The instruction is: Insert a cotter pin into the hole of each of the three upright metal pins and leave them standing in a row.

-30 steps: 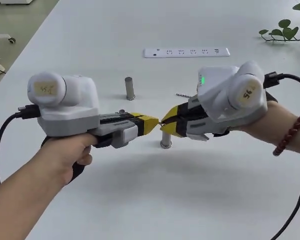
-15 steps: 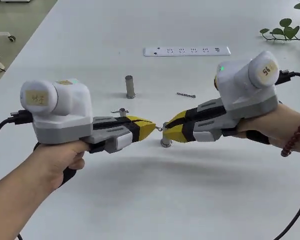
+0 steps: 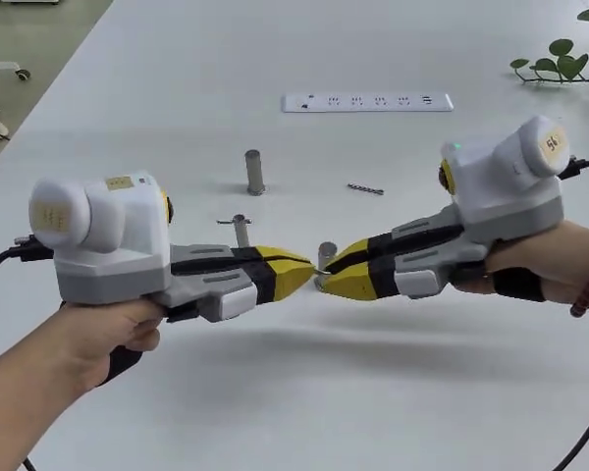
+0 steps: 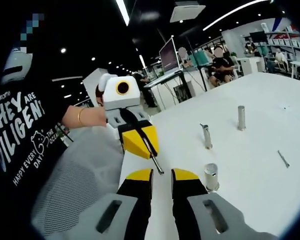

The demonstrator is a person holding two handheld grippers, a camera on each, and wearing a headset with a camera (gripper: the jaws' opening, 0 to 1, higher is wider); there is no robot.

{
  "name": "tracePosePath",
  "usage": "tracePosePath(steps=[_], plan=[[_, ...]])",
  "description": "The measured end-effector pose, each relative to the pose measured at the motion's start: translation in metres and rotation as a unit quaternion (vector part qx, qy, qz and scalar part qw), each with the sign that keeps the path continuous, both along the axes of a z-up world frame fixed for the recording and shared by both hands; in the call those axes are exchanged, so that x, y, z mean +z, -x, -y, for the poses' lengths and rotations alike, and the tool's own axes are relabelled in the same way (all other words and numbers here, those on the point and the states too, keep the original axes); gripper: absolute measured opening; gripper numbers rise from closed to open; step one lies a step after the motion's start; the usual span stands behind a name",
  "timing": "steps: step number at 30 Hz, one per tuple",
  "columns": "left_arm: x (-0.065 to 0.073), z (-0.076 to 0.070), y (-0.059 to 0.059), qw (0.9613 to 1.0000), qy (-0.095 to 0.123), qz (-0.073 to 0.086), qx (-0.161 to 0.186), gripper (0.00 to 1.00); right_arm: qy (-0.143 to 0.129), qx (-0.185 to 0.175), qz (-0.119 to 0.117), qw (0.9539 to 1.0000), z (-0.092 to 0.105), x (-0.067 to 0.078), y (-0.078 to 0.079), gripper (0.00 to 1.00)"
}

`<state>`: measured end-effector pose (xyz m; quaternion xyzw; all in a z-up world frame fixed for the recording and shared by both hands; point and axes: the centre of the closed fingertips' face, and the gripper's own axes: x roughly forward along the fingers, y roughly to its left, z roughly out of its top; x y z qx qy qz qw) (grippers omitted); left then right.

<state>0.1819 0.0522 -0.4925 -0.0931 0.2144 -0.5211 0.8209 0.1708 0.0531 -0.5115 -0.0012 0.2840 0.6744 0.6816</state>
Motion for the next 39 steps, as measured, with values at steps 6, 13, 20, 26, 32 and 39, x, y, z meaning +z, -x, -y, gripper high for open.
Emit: tracePosePath(steps=[6,13,20,26,32,39], plan=[[0.003,0.005,0.007,0.9997,0.01,0.002,-0.02,0.0,-0.004,0.016,-0.005,0.9999,-0.001,0.001,0.007,0.07],[0.004,0.006,0.009,0.9996,0.012,0.003,-0.024,0.0,-0.004,0.032,0.002,0.9995,-0.002,0.003,0.011,0.01],[0.0,0.005,0.013,0.9995,0.002,0.002,-0.033,0.0,0.01,0.054,0.027,0.9981,-0.002,0.001,0.016,0.0],[-0.002,0.006,0.017,0.9992,-0.004,0.002,-0.04,0.0,0.031,0.08,0.072,0.9938,-0.001,-0.003,0.019,0.0],[-0.006,0.007,0.018,0.9987,-0.02,0.009,-0.046,0.01,0.055,0.103,0.113,0.9867,-0.001,-0.008,0.022,0.0],[-0.01,0.006,0.015,0.9989,-0.029,0.009,-0.037,0.03,0.077,0.113,0.148,0.9795,0.0,-0.012,0.017,0.0]])
